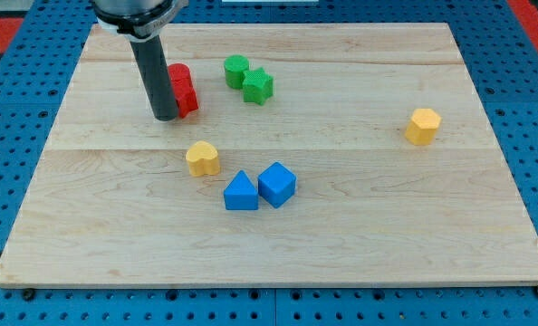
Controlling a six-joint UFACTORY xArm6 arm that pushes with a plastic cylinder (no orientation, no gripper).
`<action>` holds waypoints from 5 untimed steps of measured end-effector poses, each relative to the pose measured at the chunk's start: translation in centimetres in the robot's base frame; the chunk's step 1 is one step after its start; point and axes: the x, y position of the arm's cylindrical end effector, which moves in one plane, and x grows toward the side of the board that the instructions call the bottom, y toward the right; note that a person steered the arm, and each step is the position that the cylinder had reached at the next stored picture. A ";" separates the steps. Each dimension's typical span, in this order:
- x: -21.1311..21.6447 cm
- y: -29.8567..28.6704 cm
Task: Move the yellow heart to the left of the yellow hexagon
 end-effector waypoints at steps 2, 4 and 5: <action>7.2 -1.9; 10.0 0.0; 9.0 2.7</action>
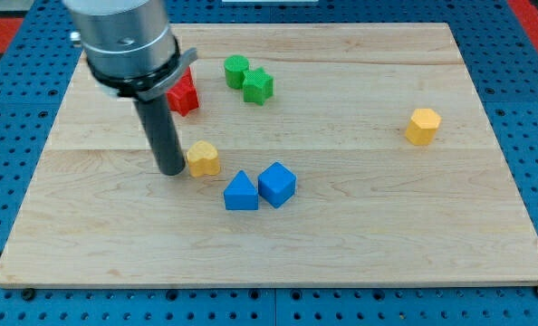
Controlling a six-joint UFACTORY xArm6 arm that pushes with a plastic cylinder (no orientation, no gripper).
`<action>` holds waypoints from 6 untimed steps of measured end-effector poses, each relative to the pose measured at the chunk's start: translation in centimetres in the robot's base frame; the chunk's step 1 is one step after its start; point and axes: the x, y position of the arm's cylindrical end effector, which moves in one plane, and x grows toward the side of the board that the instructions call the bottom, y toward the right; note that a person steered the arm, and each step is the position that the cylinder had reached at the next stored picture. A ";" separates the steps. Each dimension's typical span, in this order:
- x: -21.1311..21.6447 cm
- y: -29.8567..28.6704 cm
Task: Move the yellow heart to the left of the yellow hexagon
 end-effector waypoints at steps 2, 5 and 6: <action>-1.0 5.8; -1.1 15.0; -1.4 15.9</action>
